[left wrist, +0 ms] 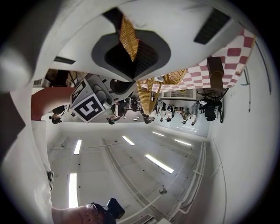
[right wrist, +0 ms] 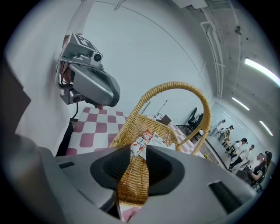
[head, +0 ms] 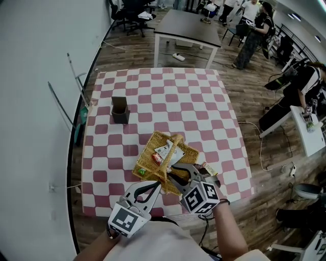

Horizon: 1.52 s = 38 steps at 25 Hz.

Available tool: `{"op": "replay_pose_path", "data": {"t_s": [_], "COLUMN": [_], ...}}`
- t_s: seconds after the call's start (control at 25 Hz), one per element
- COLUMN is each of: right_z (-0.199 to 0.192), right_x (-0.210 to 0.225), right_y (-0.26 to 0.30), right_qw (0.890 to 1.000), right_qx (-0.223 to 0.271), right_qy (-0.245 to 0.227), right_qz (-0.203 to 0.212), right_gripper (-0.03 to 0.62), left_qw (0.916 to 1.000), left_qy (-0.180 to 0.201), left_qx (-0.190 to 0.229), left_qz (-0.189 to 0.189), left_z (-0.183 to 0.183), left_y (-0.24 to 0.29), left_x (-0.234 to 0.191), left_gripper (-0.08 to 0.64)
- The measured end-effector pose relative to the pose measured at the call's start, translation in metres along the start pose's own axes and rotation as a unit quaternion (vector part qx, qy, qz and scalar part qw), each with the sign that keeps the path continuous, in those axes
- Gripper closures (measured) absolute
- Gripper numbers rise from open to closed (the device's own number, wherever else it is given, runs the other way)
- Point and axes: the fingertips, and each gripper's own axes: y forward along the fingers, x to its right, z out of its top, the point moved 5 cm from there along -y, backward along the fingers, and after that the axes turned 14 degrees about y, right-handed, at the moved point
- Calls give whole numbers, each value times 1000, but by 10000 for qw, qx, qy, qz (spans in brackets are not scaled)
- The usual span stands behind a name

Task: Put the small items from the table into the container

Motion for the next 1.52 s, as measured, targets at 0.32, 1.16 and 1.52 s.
{"op": "replay_pose_path", "data": {"t_s": [0.32, 1.16, 1.52], "right_z": [-4, 0, -4], "right_x": [4, -9, -19], "right_y": [-12, -54, -78], "right_qw": [9990, 9769, 9499], "right_qx": [129, 923, 1379], "right_qy": [376, 1810, 2630], "right_qz": [-186, -657, -971], "right_gripper": [456, 514, 558], "left_qw": [9999, 9973, 9967], "left_qy": [11, 431, 370], "left_qx": [31, 434, 462], "left_qz": [-139, -409, -555], "left_z": [0, 10, 12], "left_y": [3, 10, 14], "left_x": [1, -4, -5], "left_gripper": [569, 569, 569]}}
